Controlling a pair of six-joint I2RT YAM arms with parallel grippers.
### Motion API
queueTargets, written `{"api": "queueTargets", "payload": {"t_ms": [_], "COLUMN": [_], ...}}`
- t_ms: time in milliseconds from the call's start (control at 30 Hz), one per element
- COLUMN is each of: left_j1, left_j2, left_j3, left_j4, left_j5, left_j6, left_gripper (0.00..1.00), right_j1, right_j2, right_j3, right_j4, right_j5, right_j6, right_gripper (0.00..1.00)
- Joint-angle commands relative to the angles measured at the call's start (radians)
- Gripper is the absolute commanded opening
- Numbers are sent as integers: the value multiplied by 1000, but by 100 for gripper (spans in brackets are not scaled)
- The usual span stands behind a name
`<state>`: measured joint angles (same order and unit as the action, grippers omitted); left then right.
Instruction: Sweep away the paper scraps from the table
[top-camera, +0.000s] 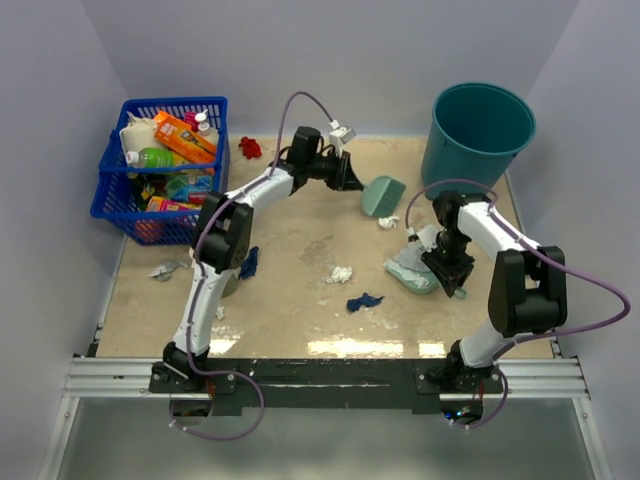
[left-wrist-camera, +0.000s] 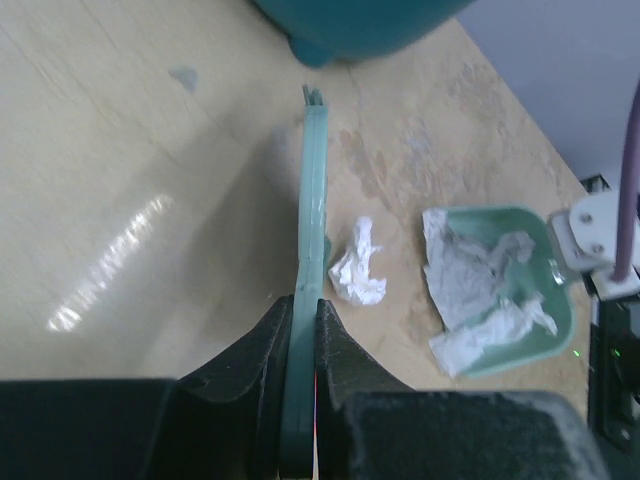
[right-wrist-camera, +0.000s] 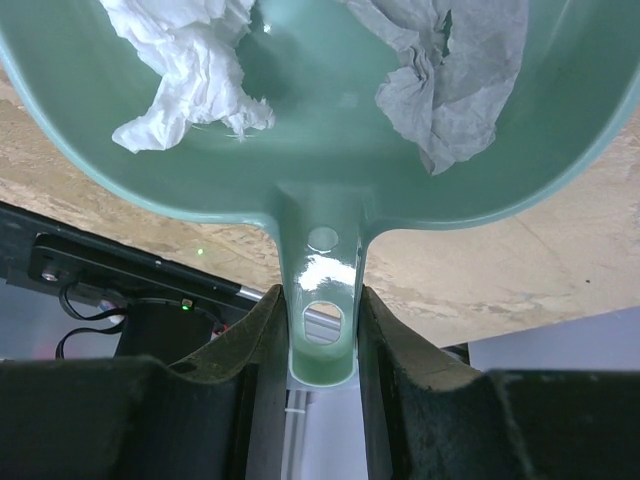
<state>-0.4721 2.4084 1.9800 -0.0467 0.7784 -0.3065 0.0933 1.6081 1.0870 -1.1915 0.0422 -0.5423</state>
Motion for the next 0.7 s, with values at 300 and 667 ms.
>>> {"api": "queueTargets", "payload": {"t_ms": [300, 667], "left_j1": [148, 239], "left_j2": [-408, -437], "left_j3": [-544, -535], "left_j4": [426, -9], "left_j5": [272, 68], "left_j6": [-352, -115], "left_gripper": [0, 0], "right_j1": [65, 132], "right_j2": [35, 56], "right_j3": [28, 19], "right_j4": [26, 53], "right_j5": [28, 85], "right_j6": [-44, -65], "right_gripper": [0, 0]}}
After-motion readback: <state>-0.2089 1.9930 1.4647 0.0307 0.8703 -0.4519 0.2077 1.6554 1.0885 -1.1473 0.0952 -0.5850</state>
